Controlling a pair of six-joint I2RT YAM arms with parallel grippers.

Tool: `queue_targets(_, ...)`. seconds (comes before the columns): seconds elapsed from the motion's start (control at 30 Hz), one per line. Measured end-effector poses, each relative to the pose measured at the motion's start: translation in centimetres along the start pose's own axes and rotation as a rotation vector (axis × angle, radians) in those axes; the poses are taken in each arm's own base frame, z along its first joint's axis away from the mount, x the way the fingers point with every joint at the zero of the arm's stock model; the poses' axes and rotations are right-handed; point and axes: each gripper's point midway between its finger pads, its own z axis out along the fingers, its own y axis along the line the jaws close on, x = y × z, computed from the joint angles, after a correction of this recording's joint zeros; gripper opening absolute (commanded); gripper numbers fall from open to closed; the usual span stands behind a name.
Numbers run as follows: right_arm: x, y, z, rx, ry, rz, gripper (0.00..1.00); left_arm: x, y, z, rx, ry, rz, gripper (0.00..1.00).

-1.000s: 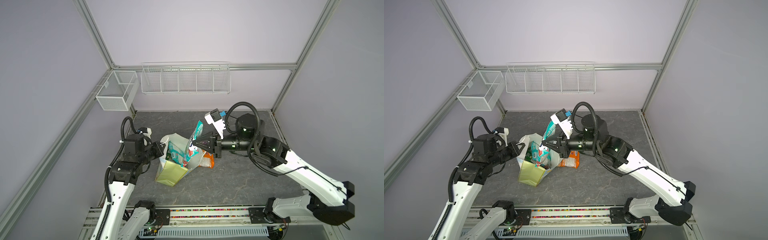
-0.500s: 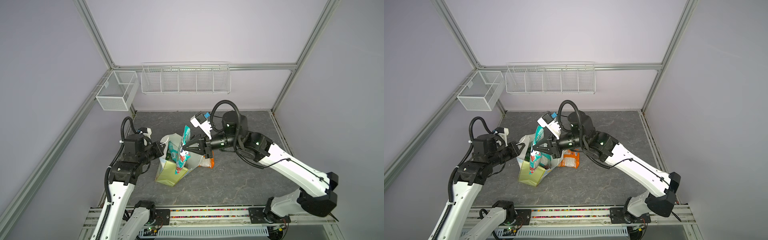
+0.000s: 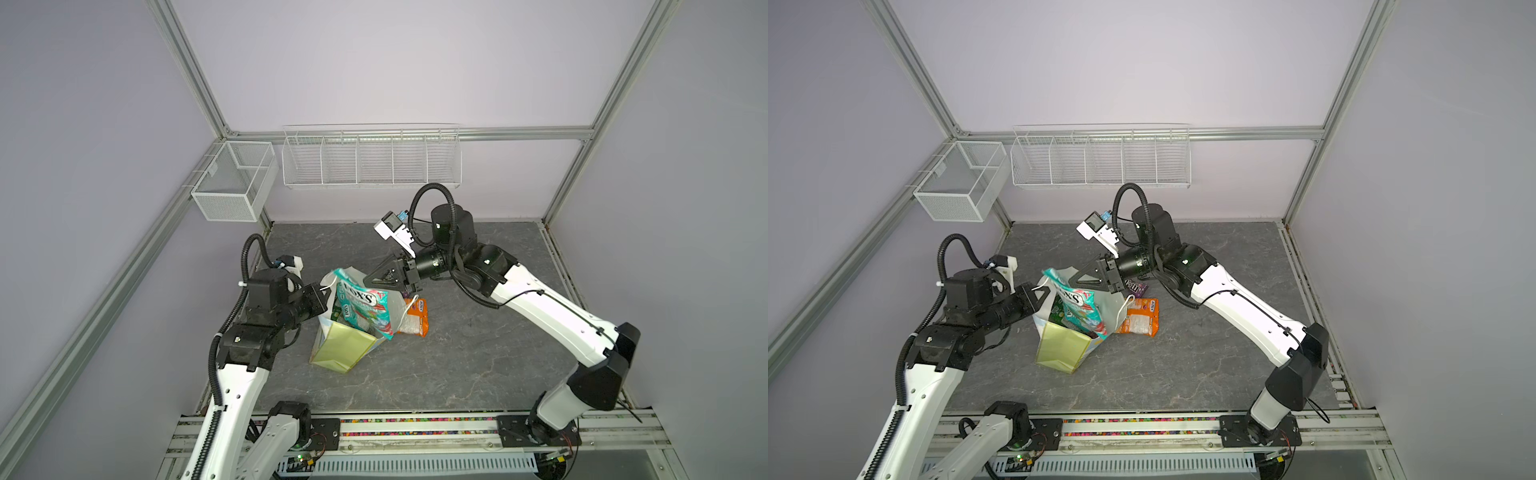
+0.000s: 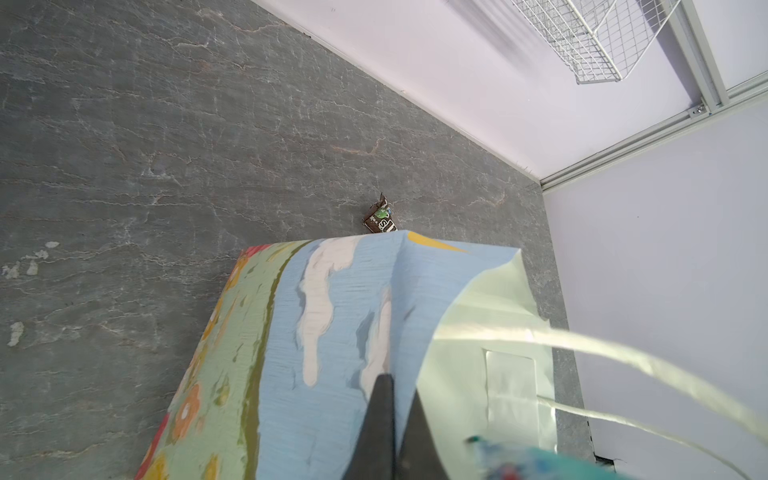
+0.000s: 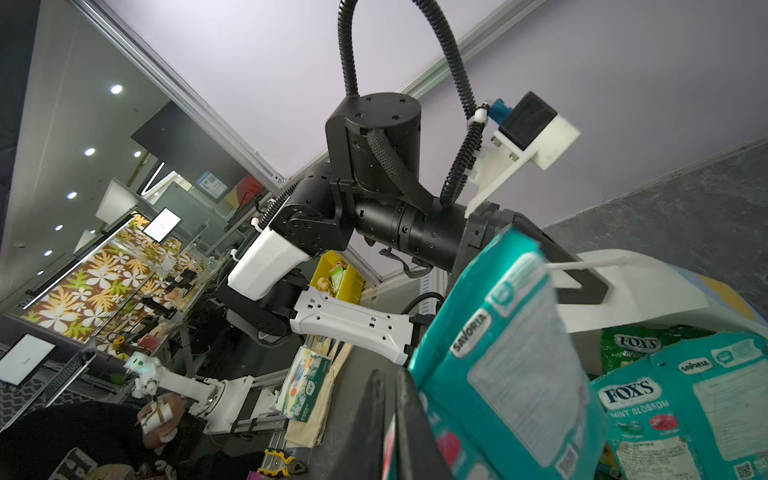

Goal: Place the snacks into the paper bag
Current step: Place the snack in the paper bag, then shake the paper bag at the middle-left of the table.

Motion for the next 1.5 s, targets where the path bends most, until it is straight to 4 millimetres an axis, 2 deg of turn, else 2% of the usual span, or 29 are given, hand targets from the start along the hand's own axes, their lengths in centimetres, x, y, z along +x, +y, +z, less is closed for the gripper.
queue_targets(0.2, -0.5, -0.7, 0.0, -0.007, 0.008, -0.004, 0.08, 0.1, -0.1, -0.1, 0.006, 0.004, 0.0, 0.0)
queue_targets(0.33, -0.2, -1.1, 0.0, 0.008, 0.019, 0.008, 0.1, 0.2, -0.1, -0.2, 0.004, 0.004, -0.001, 0.0)
queue_targets(0.43, 0.0, -1.6, 0.0, 0.038, 0.019, 0.008, 0.23, 0.2, -0.1, -0.2, 0.003, 0.003, -0.001, 0.0)
queue_targets(0.5, 0.1, -2.1, -0.3, 0.087, 0.015, 0.008, 0.43, 0.2, -0.1, -0.2, 0.003, 0.003, -0.001, 0.0)
queue_targets(0.63, 0.1, -3.2, -1.7, 0.246, -0.017, 0.02, 0.61, 0.2, -0.1, -0.2, 0.003, 0.003, -0.001, 0.0)
queue_targets(0.73, 0.2, -3.6, -3.8, 0.4, -0.062, 0.034, 0.73, 0.2, 0.0, -0.1, 0.003, 0.004, -0.001, 0.0)
queue_targets(0.93, 1.4, -5.0, -8.2, 0.682, -0.116, 0.084, 0.74, 0.1, 0.0, 0.0, 0.003, 0.004, -0.001, 0.0)
queue_targets(1.07, 4.6, -7.8, -9.1, 0.8, -0.056, 0.161, 0.73, 0.1, 0.0, 0.0, 0.002, 0.005, -0.001, 0.0)
queue_targets(1.17, 7.6, -9.8, -8.9, 0.852, 0.015, 0.223, 0.71, 0.1, 0.0, 0.0, 0.002, 0.005, -0.001, 0.0)
queue_targets(1.27, 10.0, -10.8, -8.0, 0.865, 0.078, 0.262, 0.66, 0.0, 0.0, 0.1, 0.001, 0.005, -0.002, 0.0)
queue_targets(1.37, 11.5, -11.0, -6.7, 0.855, 0.123, 0.282, 0.59, 0.0, 0.0, 0.2, 0.002, 0.005, -0.001, 0.0)
queue_targets(1.5, 13.2, -11.5, -5.6, 0.857, 0.166, 0.306, 0.56, 0.0, 0.0, 0.2, 0.002, 0.006, -0.002, 0.0)
